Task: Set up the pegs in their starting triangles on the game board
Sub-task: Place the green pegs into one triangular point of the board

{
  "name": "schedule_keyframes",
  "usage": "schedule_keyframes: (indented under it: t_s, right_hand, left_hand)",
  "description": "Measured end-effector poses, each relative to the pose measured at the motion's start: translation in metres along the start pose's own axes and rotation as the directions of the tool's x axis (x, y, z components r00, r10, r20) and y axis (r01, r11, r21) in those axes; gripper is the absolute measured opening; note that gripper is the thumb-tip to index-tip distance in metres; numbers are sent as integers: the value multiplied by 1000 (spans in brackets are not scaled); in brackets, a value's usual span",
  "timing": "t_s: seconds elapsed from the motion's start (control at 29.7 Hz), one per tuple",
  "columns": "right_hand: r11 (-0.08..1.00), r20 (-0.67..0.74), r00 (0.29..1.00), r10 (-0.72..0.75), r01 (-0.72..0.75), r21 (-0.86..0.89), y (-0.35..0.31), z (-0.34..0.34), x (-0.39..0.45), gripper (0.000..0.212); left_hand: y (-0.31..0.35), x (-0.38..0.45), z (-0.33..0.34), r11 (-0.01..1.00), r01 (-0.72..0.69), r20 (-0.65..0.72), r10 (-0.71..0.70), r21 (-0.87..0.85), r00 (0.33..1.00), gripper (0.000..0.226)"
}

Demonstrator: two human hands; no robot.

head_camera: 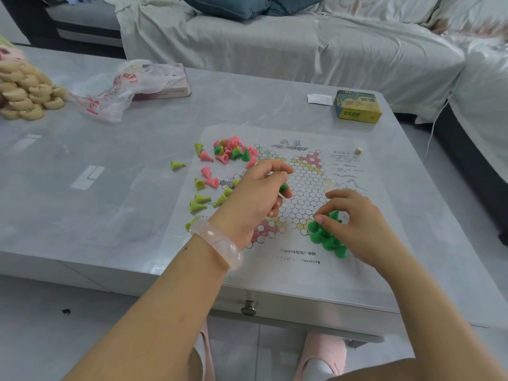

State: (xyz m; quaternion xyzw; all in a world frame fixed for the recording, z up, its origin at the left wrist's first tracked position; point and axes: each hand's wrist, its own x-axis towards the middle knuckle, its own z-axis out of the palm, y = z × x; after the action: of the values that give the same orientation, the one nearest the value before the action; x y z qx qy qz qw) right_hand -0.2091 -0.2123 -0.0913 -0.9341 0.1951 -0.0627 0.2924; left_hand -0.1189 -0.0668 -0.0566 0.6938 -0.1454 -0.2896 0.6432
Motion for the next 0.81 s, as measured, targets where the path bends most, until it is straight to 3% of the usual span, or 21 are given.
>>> schedule_keyframes:
  t_s: [0.2, 0.3, 0.44, 0.64, 0.81]
  right_hand:
    - [999, 0, 999, -39, 39, -4, -1, -1, -1, 12]
    - [996, -92, 995, -43, 51, 77, -3, -2, -2, 13]
    - [958, -242, 962, -127, 182, 219, -15, -1, -5, 15]
    - [940, -156, 982, -104, 148, 308, -29, 10, -3, 13]
    - [858, -119, 993, -14, 73, 508, -33, 7, -3, 19]
  left_hand:
    - [-4, 1, -3, 993, 42, 43, -47, 114, 998, 25]
    - [-7, -1, -5, 974, -9, 81, -9, 225, 997, 26]
    - [-7, -6, -2, 919, -104, 190, 32, 381, 981, 32]
    - [-14, -6, 7, 805, -281, 219, 192, 522, 957, 49]
    - [-17, -4, 6, 773, -358, 265, 251, 524, 931, 51]
